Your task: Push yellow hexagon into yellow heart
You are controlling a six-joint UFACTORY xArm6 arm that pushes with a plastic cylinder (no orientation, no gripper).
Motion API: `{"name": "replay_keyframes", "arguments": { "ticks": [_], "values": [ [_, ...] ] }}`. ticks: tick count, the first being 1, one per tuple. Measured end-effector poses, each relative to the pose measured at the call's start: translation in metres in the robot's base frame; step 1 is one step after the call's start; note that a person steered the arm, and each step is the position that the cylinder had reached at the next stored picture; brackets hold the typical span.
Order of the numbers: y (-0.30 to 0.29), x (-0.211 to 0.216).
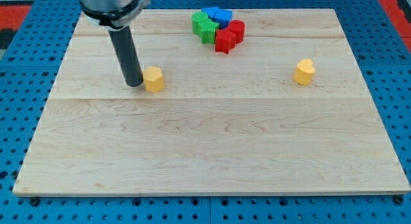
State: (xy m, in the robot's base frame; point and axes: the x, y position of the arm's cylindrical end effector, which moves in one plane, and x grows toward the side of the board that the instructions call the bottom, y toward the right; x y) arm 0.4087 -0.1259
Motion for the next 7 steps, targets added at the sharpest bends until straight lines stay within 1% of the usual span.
{"name": "replay_keyframes", "arguments": {
  "ticks": [2, 4, 7],
  "values": [
    [0.028, 0.0],
    [0.071, -0.002],
    [0.17, -0.017]
  ]
}}
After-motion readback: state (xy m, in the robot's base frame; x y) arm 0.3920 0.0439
